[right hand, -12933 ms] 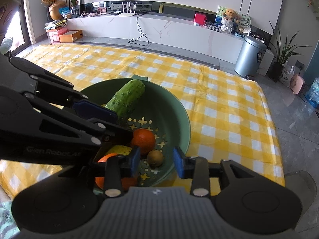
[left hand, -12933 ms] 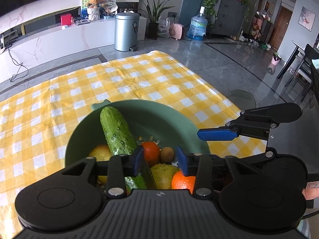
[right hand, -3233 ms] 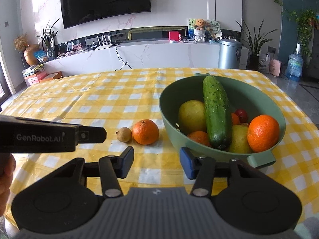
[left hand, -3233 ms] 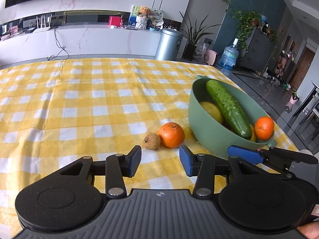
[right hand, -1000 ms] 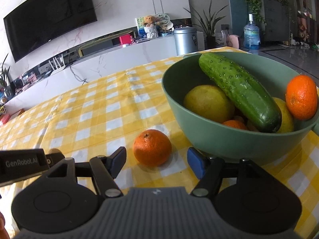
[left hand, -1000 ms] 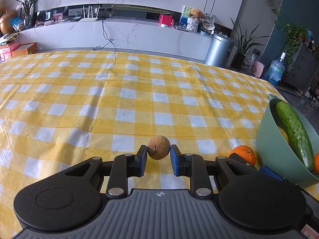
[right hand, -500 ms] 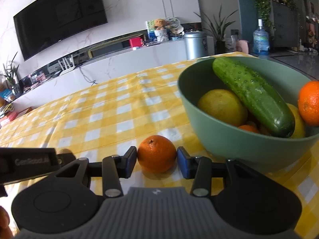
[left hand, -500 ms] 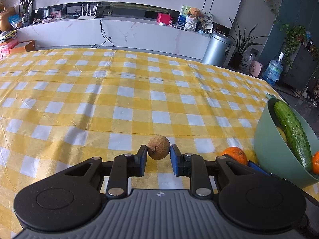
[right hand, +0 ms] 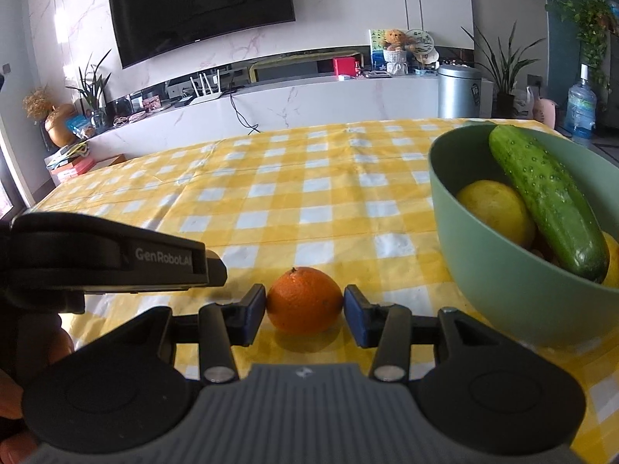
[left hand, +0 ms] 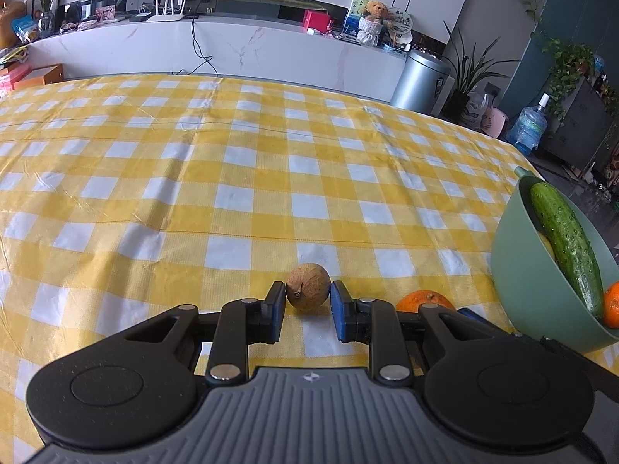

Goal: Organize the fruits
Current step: 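Lift the kiwi with the left tool while the right tool grasps the orange, then carry the kiwi and orange into the green colander and open both tools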

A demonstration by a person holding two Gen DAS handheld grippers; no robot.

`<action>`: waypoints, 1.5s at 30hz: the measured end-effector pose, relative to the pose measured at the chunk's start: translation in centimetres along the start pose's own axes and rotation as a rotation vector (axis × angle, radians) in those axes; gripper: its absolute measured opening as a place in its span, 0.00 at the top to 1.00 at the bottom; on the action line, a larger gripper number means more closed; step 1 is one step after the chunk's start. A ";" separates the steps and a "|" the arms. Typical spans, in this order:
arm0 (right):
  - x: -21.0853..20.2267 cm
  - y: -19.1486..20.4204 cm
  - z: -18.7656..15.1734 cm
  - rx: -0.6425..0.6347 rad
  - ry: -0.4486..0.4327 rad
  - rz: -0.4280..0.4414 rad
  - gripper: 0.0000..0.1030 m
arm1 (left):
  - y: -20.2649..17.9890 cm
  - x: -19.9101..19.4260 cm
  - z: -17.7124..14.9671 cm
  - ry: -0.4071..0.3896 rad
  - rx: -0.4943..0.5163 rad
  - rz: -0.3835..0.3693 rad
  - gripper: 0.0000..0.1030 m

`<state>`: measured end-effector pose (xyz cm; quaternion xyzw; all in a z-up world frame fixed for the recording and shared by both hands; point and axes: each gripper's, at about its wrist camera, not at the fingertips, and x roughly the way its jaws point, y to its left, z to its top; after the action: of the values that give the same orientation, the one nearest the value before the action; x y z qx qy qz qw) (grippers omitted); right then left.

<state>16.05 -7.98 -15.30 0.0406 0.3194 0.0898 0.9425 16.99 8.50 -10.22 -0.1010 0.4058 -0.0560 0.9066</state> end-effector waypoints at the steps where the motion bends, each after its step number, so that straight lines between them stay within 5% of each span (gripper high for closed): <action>1: 0.1 0.0 0.0 -0.006 -0.001 0.003 0.58 | 0.1 0.1 0.0 0.004 -0.002 0.001 0.73; 22: 0.2 0.0 0.5 -0.037 0.011 0.039 0.58 | -0.4 0.4 0.3 -0.022 0.002 -0.019 0.73; 45: -9.5 -7.1 4.3 -0.015 0.044 0.130 0.58 | -8.8 -5.6 1.2 -0.056 0.119 -0.140 0.73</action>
<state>12.31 -16.86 -7.21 0.0522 0.3360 0.1541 0.9277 13.97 1.09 -3.35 -0.0765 0.3682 -0.1404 0.9159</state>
